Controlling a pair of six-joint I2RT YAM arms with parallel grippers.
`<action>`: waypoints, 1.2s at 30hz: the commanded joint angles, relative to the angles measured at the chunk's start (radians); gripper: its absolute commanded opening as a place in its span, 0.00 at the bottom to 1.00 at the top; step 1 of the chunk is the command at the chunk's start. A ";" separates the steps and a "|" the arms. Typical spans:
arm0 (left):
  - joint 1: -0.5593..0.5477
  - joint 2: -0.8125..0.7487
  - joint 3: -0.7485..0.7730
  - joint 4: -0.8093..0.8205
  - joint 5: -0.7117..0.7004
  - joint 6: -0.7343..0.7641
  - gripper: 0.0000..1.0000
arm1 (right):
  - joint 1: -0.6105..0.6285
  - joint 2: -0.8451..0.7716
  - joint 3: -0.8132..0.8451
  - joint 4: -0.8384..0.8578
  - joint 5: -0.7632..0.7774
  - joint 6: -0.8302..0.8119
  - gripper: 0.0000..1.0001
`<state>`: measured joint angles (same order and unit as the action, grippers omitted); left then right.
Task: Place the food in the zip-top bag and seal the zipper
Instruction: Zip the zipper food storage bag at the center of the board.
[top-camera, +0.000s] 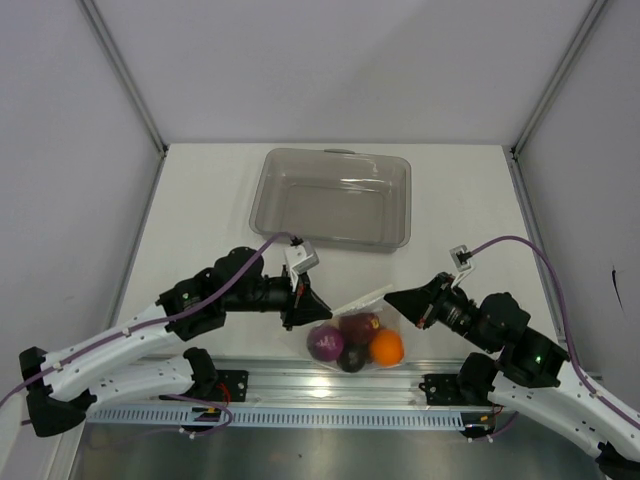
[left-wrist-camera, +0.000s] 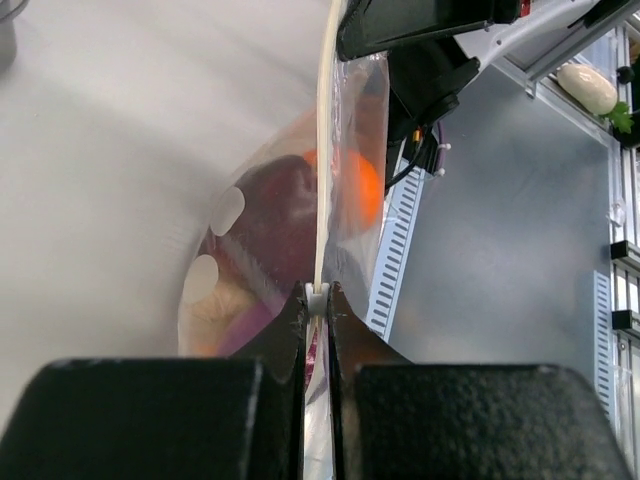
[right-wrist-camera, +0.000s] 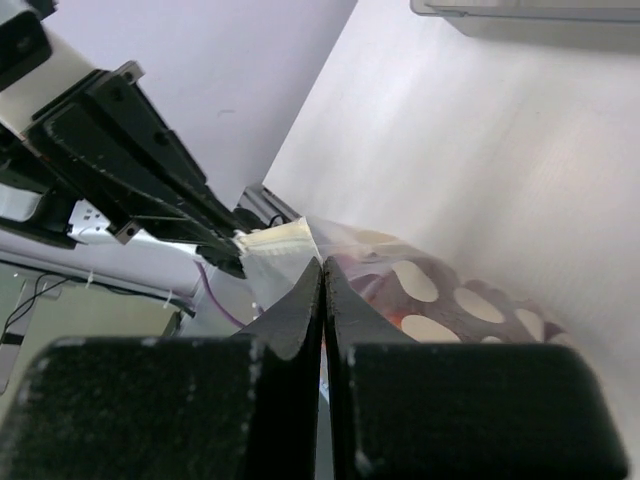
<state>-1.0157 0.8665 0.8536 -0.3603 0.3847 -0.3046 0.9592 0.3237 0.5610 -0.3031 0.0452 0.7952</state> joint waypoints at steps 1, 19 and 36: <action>0.009 -0.066 -0.013 -0.092 -0.041 0.016 0.00 | -0.004 -0.018 0.031 -0.002 0.108 -0.014 0.00; 0.025 -0.166 -0.097 -0.111 -0.050 -0.007 0.01 | -0.004 0.079 0.112 -0.089 -0.095 -0.240 0.09; 0.025 -0.106 -0.034 -0.077 0.029 0.016 0.01 | -0.004 0.618 0.606 -0.493 -0.522 -0.703 0.62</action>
<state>-0.9985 0.7567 0.7765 -0.4744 0.3794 -0.3050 0.9558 0.8940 1.1080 -0.6968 -0.3641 0.2031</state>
